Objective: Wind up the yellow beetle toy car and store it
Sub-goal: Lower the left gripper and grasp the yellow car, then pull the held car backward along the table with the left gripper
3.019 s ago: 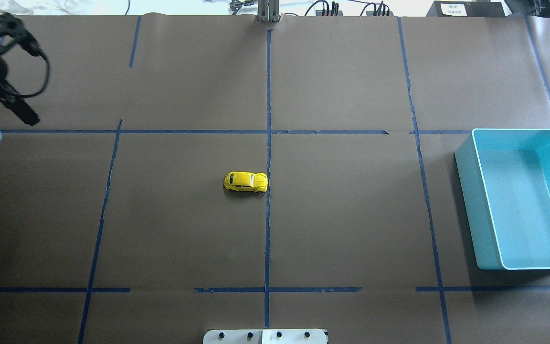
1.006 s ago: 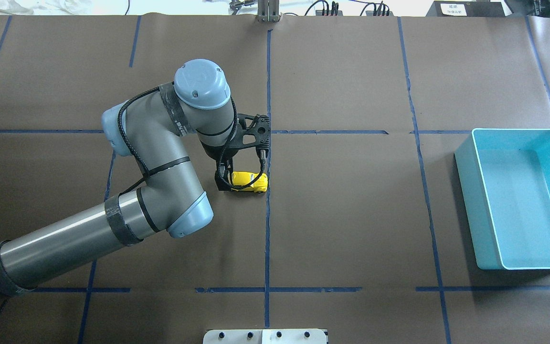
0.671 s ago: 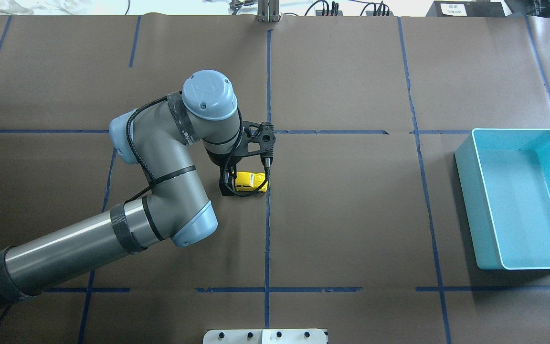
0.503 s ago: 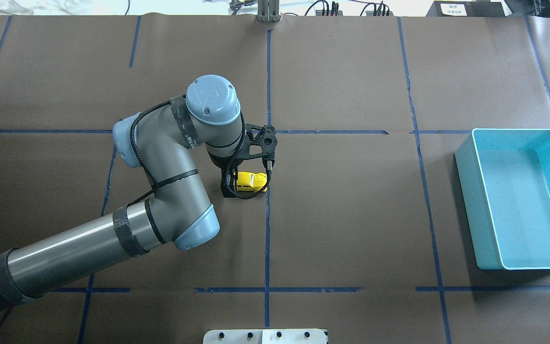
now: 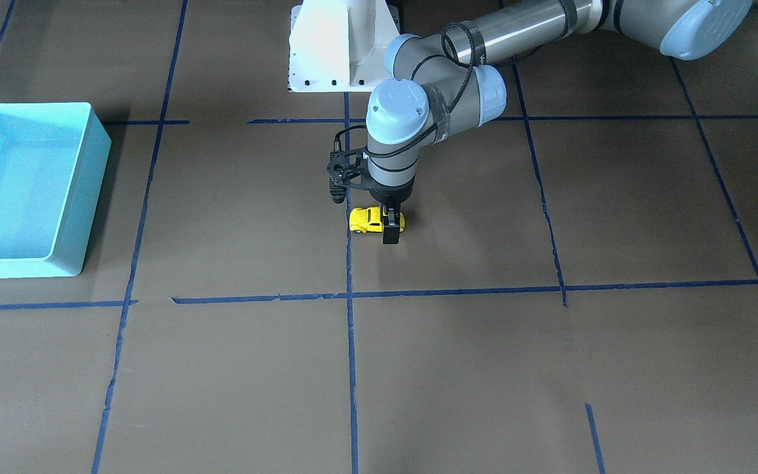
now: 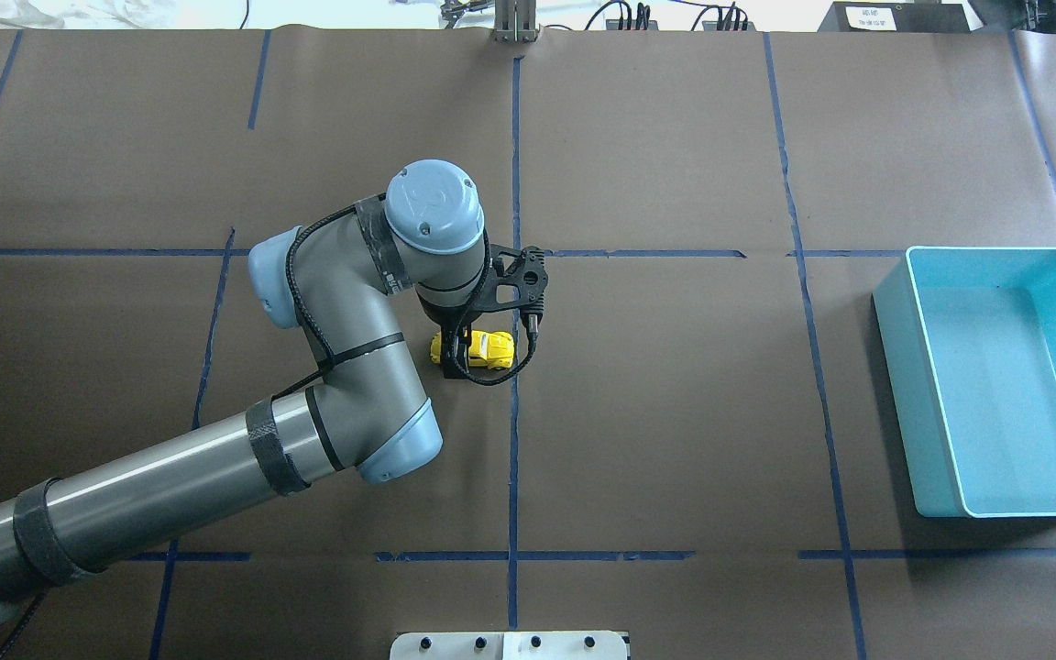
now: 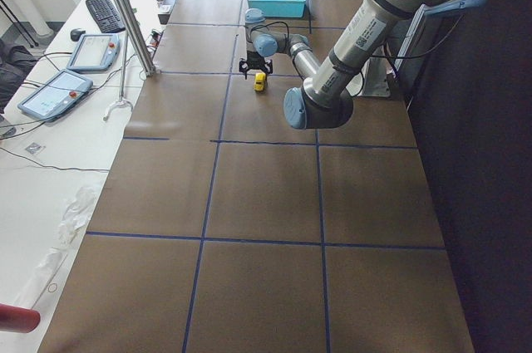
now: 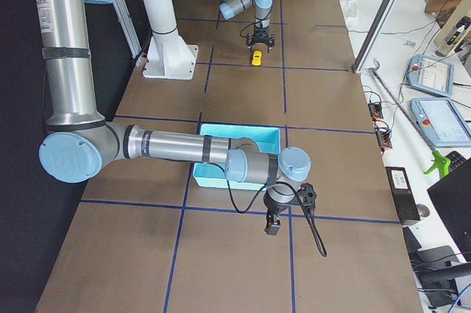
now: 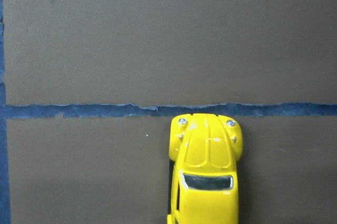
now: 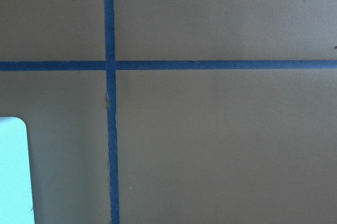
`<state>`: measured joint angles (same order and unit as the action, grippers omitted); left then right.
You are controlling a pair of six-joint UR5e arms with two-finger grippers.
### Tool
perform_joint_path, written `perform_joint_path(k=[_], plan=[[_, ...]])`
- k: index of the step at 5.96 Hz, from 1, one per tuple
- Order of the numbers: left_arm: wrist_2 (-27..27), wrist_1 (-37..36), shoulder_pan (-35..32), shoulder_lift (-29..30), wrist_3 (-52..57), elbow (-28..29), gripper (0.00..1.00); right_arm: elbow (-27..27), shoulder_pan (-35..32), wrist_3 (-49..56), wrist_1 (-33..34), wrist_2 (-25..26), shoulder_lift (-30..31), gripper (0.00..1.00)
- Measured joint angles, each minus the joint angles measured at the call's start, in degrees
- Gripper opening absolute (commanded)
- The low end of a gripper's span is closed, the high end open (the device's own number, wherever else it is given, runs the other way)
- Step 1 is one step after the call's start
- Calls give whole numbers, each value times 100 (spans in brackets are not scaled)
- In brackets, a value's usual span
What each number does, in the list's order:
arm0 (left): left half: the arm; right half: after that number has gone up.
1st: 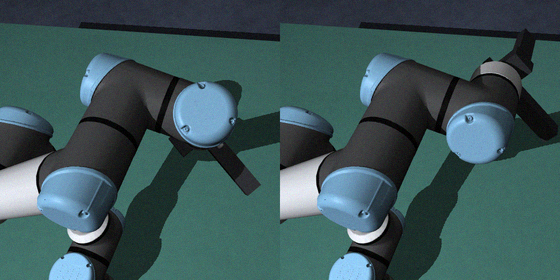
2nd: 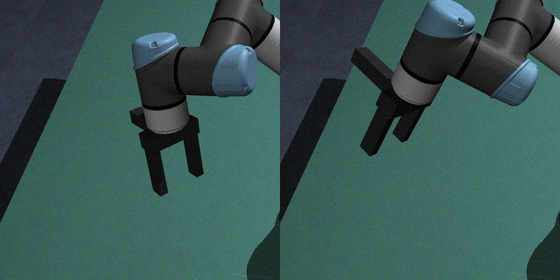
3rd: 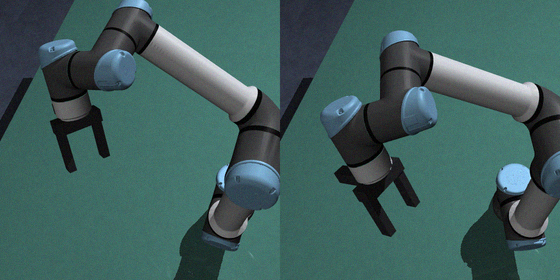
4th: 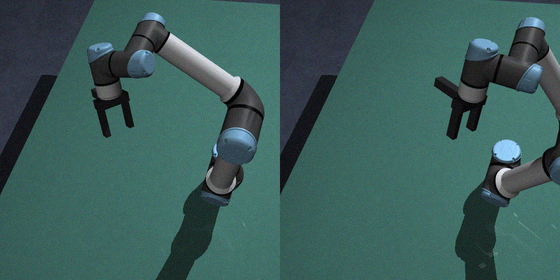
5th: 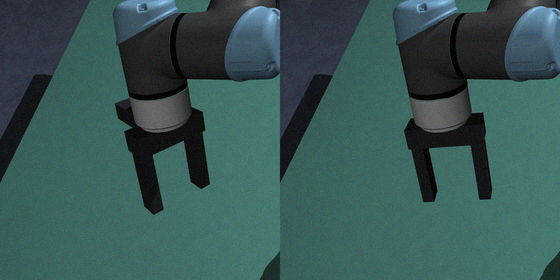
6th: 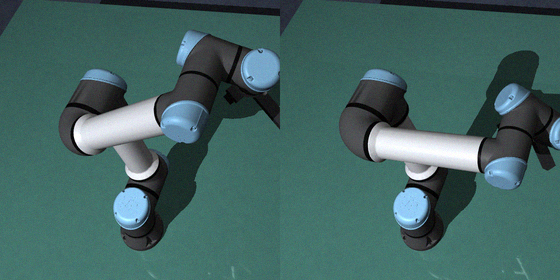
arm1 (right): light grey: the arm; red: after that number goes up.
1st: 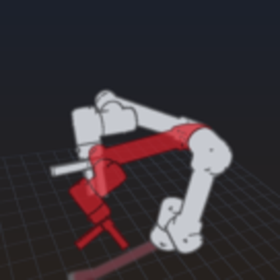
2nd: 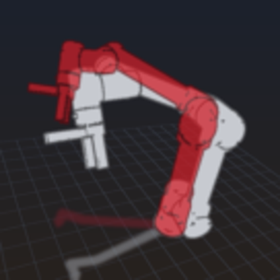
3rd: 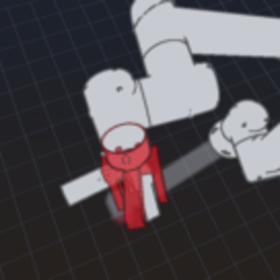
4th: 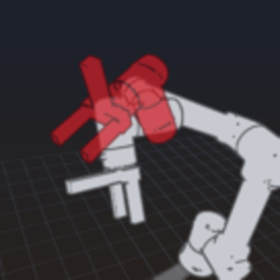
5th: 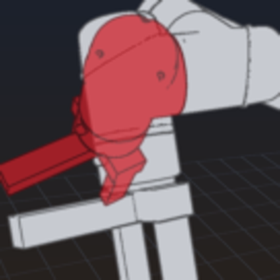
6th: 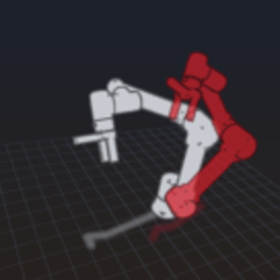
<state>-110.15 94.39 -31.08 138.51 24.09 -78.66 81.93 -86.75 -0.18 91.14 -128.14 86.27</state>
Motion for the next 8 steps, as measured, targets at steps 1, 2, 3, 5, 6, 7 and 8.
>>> perform_joint_path(k=[1, 2, 3, 5, 6, 7, 8], plan=[[8, 32, 41, 29, 0, 71, 100, -53, 0, 0, 0, 0, 0, 100], [11, 41, 63, 33, 2, 114, 100, -76, 0, 0, 0, 0, -2, 100], [11, 44, 81, 36, 6, 148, 100, -84, 0, 0, 0, 0, -5, 100], [5, 44, 99, 42, 2, 158, 99, -92, 0, -2, 0, 0, 1, 100], [3, 45, 102, 60, -3, 159, 89, -114, 0, -4, 0, 0, 3, 100], [3, 45, 102, 81, -7, 156, 84, -159, 0, -2, 0, 0, 3, 100], [0, 44, 102, 92, -6, 149, 78, -201, 0, 0, 0, 0, 3, 100]])
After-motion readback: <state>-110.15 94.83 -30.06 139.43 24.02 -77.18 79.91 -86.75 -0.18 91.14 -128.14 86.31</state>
